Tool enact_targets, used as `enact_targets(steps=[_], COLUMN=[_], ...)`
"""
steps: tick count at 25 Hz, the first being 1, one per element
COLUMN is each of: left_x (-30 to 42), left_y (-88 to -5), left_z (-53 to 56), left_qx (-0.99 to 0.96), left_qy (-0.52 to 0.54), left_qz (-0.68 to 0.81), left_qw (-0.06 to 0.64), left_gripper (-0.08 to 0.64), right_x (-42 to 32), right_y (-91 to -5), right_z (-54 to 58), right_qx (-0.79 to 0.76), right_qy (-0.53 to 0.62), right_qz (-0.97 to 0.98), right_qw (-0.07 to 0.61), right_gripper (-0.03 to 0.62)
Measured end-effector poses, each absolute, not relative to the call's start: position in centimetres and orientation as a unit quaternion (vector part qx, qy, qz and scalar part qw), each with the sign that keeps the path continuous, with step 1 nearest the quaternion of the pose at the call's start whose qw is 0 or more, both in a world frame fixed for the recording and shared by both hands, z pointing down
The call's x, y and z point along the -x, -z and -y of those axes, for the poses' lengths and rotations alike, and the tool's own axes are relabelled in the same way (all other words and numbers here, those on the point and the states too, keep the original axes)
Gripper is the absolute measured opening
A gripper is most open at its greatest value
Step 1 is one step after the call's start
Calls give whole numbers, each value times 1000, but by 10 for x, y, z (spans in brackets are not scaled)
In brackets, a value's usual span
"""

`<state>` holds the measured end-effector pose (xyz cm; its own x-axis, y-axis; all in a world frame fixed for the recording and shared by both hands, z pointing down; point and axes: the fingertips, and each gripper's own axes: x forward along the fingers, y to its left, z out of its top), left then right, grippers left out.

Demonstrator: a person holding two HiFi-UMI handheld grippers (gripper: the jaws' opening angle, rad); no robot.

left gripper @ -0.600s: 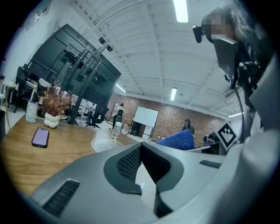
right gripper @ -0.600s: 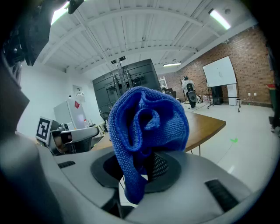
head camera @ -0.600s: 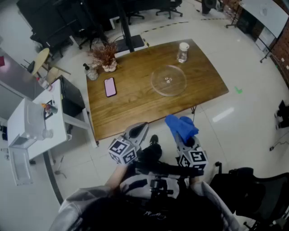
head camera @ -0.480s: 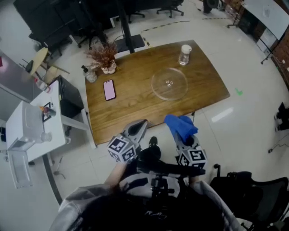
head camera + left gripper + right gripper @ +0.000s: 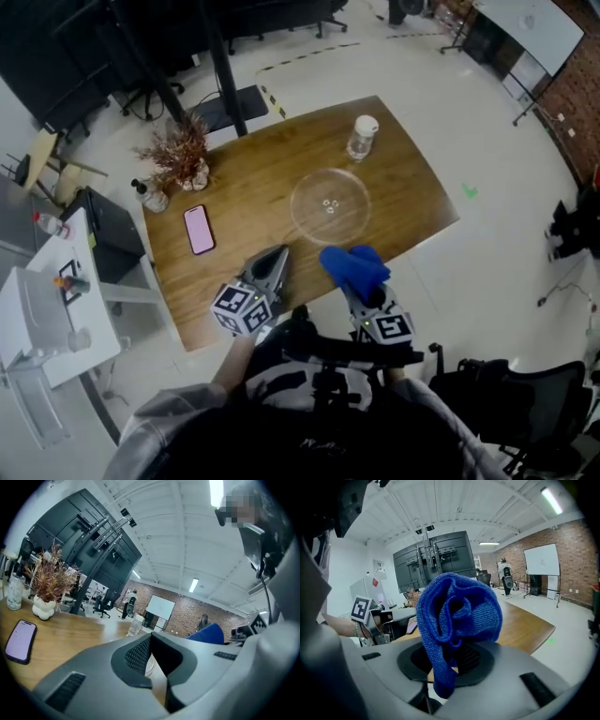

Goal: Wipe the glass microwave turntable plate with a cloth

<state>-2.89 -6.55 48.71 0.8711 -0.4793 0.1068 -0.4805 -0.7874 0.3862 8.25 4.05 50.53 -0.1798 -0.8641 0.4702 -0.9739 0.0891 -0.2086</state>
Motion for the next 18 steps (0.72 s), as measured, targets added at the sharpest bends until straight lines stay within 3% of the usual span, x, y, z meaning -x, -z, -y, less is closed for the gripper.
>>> enact_targets(steps=[9,18], left_x=[13,51], left_y=[-502,-510], left_z=[94,132], left_qx=[-939,-904], left_qy=[-4,3], left_qz=[242,337], left_qw=[244,262], left_gripper=[-3,-3], right_x=[-108,-129], right_y=[-509,-523], right_z=[-24,41], right_qx=[-652,-613], right_qy=[-271,-278], right_qz=[695,720], right_qw=[134,172], right_gripper=[92,92])
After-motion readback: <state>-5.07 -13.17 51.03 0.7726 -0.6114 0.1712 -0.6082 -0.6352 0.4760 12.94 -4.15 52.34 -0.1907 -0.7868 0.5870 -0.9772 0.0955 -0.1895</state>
